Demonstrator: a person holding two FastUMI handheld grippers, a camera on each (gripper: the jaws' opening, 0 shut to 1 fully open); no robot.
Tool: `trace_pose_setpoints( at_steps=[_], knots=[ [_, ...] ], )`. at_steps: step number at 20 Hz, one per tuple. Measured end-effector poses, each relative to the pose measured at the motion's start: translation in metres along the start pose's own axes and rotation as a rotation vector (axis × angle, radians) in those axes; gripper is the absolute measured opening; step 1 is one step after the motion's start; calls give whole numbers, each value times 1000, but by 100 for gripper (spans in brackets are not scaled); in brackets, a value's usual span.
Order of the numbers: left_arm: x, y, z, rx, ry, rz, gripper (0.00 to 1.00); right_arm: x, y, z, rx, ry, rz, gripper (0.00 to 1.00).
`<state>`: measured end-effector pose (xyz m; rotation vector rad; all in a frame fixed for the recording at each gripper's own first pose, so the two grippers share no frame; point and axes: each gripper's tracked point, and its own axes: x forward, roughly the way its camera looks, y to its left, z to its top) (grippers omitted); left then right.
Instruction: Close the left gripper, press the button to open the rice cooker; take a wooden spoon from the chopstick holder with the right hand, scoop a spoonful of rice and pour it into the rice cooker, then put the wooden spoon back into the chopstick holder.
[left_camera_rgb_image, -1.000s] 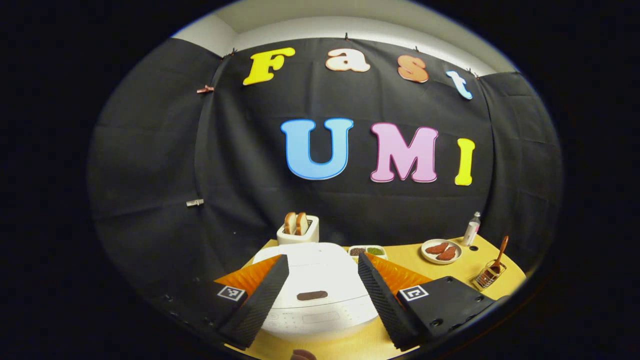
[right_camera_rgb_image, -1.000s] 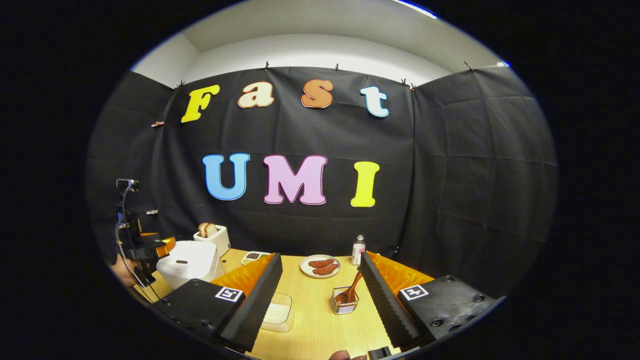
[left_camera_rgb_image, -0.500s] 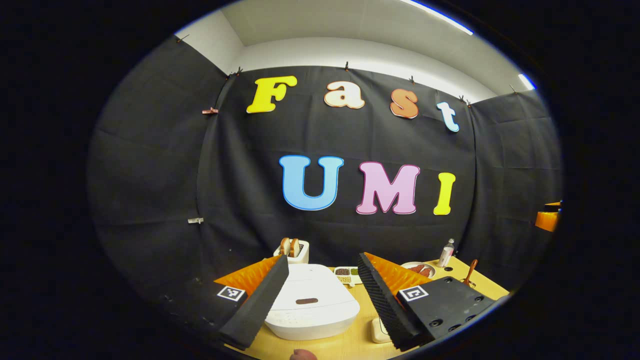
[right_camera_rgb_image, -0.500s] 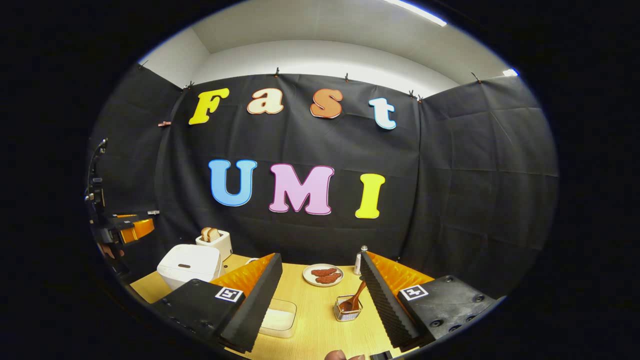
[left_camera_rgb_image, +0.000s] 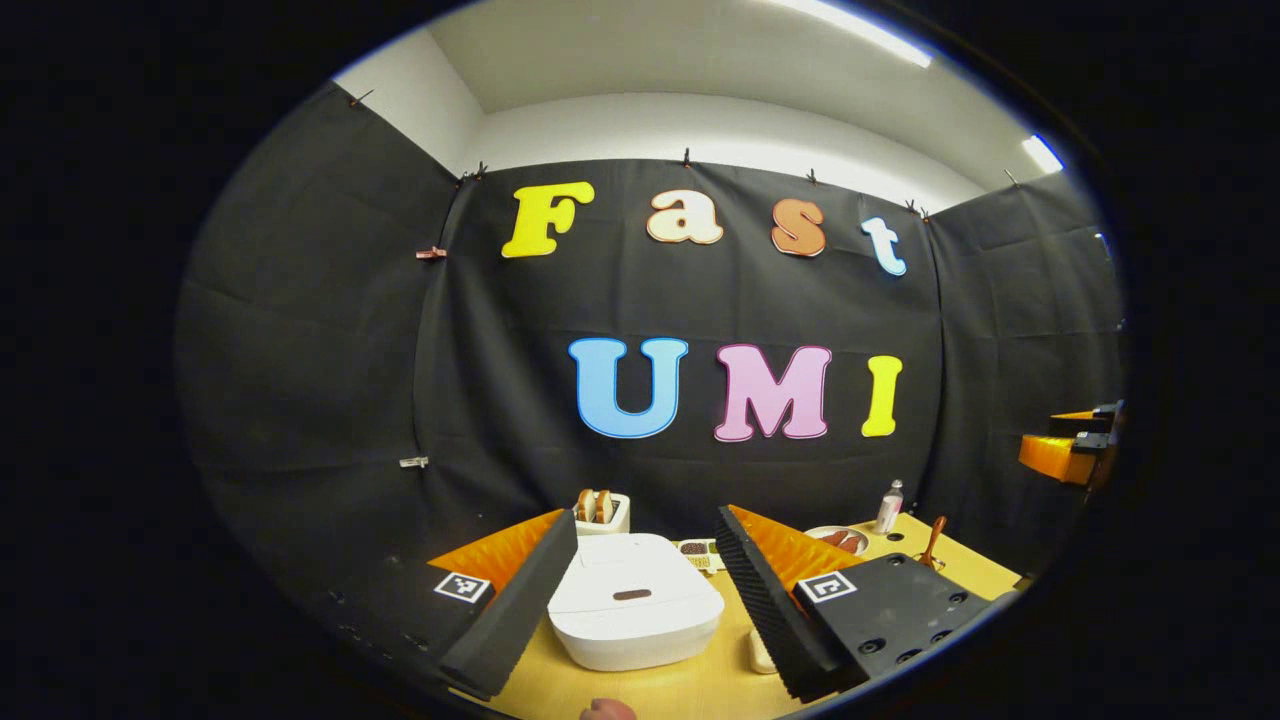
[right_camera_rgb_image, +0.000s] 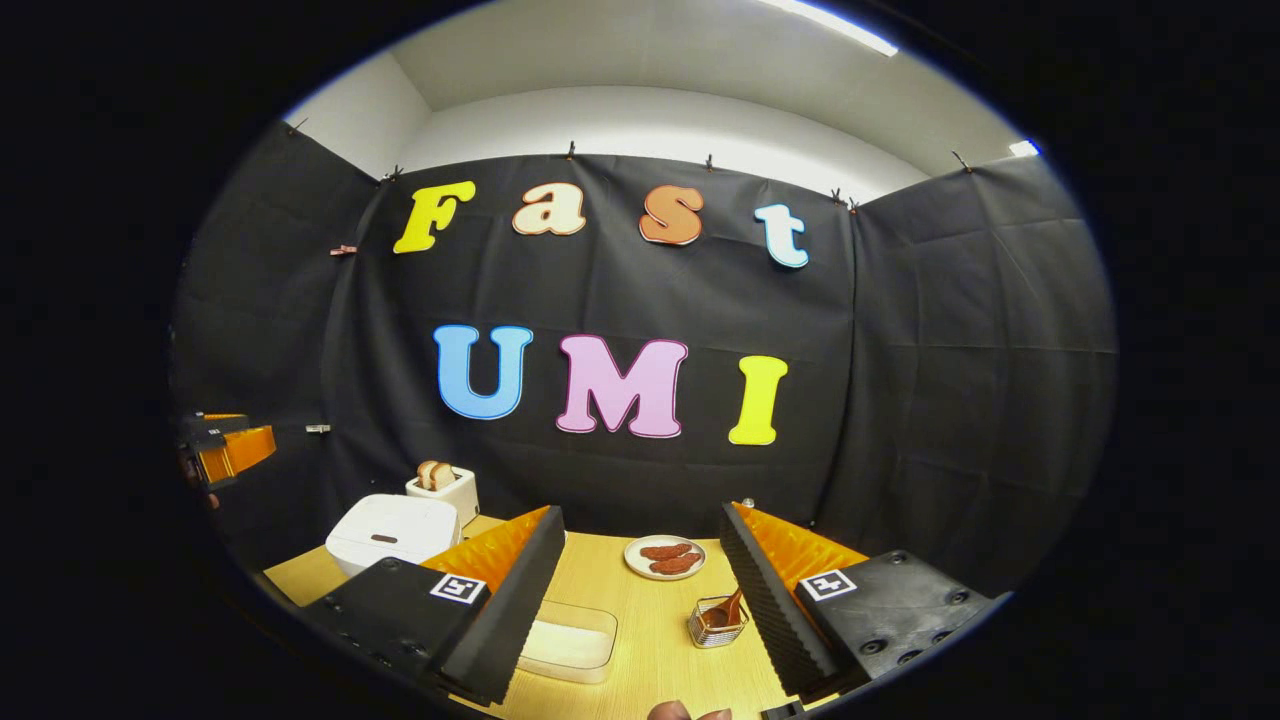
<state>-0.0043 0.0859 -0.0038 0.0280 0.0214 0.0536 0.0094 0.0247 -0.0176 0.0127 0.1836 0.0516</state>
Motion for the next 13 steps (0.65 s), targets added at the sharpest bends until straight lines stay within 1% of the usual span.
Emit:
trace_pose_setpoints(
  at_steps=[3, 9, 13],
  knots=[
    [0, -3, -2, 14, 5, -11, 96, -1, 5, -2, -22, -1, 2, 98],
    [6, 1, -9, -13, 25, -9, 96, 3, 6, 0, -6, 3, 0, 98],
    [6, 3, -11, -2, 30, -7, 96, 4, 4, -1, 2, 5, 1, 98]
  ],
)
